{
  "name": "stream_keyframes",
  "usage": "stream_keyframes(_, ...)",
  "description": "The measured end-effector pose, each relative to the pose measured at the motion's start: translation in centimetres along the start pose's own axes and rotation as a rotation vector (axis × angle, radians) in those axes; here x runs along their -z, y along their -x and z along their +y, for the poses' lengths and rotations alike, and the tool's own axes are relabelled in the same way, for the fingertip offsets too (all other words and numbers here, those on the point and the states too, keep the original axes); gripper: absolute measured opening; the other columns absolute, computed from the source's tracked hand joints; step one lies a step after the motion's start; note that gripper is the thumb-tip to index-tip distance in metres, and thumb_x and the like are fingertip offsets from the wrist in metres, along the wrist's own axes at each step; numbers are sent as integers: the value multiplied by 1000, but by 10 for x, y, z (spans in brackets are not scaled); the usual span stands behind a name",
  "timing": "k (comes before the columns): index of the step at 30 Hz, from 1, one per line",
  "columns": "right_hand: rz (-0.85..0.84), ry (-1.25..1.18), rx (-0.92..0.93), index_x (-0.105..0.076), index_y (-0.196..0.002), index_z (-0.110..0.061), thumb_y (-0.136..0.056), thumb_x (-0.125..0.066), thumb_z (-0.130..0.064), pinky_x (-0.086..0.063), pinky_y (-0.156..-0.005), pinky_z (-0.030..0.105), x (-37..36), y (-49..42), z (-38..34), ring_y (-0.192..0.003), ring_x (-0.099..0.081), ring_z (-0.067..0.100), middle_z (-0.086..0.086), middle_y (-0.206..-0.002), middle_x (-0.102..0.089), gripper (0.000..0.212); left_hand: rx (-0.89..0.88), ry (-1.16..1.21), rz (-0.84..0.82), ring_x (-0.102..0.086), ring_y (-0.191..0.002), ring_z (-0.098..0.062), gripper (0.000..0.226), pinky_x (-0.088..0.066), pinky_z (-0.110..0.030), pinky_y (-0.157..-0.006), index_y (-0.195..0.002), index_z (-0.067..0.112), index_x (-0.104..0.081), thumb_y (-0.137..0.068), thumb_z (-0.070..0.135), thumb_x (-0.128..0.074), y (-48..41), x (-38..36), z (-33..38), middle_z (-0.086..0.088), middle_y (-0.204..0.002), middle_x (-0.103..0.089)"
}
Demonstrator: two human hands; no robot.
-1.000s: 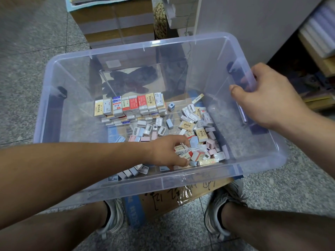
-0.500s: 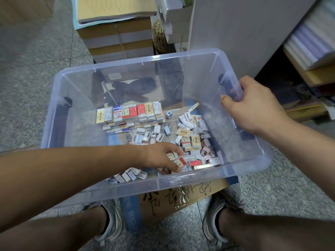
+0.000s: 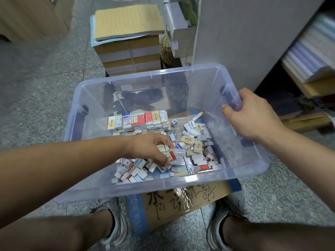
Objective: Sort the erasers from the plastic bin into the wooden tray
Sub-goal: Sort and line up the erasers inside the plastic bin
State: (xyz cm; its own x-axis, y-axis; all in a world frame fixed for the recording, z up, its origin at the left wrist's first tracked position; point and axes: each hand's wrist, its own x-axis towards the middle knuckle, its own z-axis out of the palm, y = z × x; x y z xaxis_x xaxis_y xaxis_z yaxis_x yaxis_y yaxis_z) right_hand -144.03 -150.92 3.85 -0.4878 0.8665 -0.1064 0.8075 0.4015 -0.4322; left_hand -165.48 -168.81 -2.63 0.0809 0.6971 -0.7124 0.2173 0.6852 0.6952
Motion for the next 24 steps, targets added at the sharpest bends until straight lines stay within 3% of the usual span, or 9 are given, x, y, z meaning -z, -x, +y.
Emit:
stream_keyframes(3,-2,21,-11,-48,-98,-16,-90,-53,-50,-52,-76,46,2,1,0,-86,-57,38,12,-97,-63,35,-5,-12,35,-73,-89,-20,40,-60,-33,-85,-118,5,-64,-82,-6,-77,20,2,4,-10,-101,-75)
stream_keyframes(8,-26,167,-4,-47,-101,-13,-92,-52,-56,-43,-70,40,5,1,-2,-87,-55,36,16,-104,-62,43,-82,241,135,-71,-95,-34,37,-57,-47,-95,-115,5,-61,-85,-13,-71,56,3,11,-18,-101,-72)
stream_keyframes(11,82,224,58,-53,-114,-11,-91,-58,-53,-44,-77,42,14,10,-13,-107,-57,40,18,-117,-56,48,-157,414,197,-73,-84,-27,35,-61,-42,-88,-111,4,-62,-83,-17,-69,82,2,18,-14,-95,-73)
stream_keyframes(13,138,82,142,-58,-115,-14,-92,-62,-44,-45,-81,41,19,19,-31,-105,-58,37,12,-112,-59,39,-193,492,251,-73,-79,-22,34,-63,-38,-83,-111,2,-62,-84,-19,-67,98,-1,22,-12,-90,-73)
stream_keyframes(14,109,-36,178,-61,-109,-16,-92,-63,-41,-45,-78,39,20,26,-43,-97,-60,32,7,-102,-63,30,-209,521,275,-72,-78,-22,34,-63,-37,-82,-111,2,-62,-84,-19,-66,105,-3,24,-13,-89,-73)
stream_keyframes(16,-118,-326,196,-65,-95,-19,-92,-68,-37,-48,-72,37,14,43,-70,-79,-64,22,6,-85,-68,18,-244,577,320,-72,-79,-22,34,-64,-36,-79,-109,2,-62,-84,-20,-66,116,-7,23,-15,-89,-72)
stream_keyframes(19,-488,-619,178,-67,-99,-18,-90,-75,-32,-54,-63,41,-8,66,-100,-69,-68,18,17,-95,-71,18,-269,595,381,-71,-78,-22,35,-63,-33,-75,-113,0,-62,-84,-18,-67,123,-12,18,-13,-88,-74)
stream_keyframes(22,-507,-700,195,-64,-108,-16,-87,-79,-26,-58,-67,51,-27,72,-114,-82,-71,34,17,-96,-71,28,-283,567,420,-71,-83,-24,41,-61,-35,-78,-119,-2,-61,-82,-14,-73,125,-14,12,-13,-95,-74)
stream_keyframes(24,-526,-786,159,-63,-110,-14,-90,-76,-19,-59,-68,49,-33,70,-118,-80,-73,34,15,-92,-72,25,-278,591,448,-71,-81,-23,43,-61,-31,-72,-120,-1,-61,-81,-14,-73,126,-12,9,-13,-95,-74)
